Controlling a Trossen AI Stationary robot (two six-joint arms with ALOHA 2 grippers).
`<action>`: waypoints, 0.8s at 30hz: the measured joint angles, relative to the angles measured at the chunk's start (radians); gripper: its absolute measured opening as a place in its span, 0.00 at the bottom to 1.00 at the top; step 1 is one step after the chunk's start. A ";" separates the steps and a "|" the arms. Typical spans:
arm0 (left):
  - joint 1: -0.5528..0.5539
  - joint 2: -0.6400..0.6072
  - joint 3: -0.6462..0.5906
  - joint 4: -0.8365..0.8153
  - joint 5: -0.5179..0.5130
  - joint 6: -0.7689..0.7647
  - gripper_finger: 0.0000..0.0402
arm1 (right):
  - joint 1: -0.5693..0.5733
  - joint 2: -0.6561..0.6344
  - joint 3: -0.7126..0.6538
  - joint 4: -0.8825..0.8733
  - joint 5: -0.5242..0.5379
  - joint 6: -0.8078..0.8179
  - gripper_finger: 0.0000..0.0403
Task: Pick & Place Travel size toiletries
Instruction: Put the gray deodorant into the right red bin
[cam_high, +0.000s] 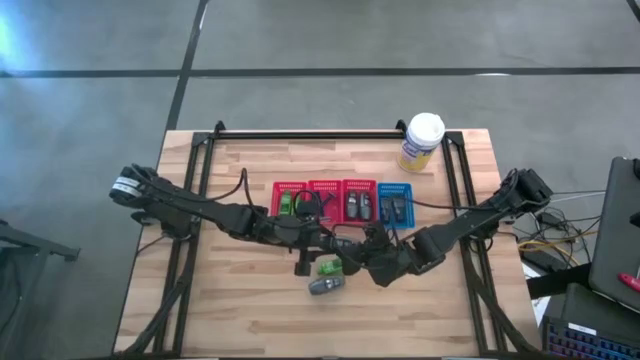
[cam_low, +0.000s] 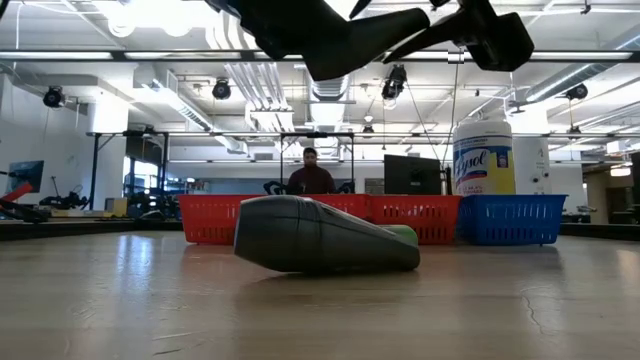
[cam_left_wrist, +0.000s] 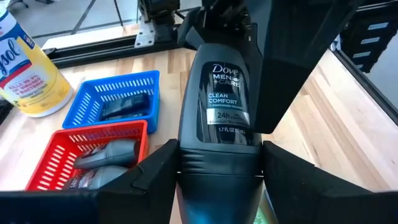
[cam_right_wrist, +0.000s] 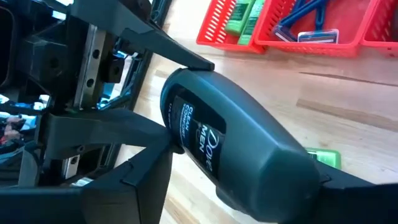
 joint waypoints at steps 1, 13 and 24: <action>0.002 0.000 0.000 0.000 0.000 0.000 0.52 | 0.000 0.000 -0.001 0.000 0.001 0.000 0.54; 0.004 0.000 0.000 -0.020 0.025 -0.003 0.52 | -0.010 -0.006 0.001 -0.005 0.021 -0.020 0.44; 0.002 0.001 -0.002 -0.045 0.062 -0.014 0.49 | -0.033 -0.006 -0.006 -0.006 0.028 -0.043 0.54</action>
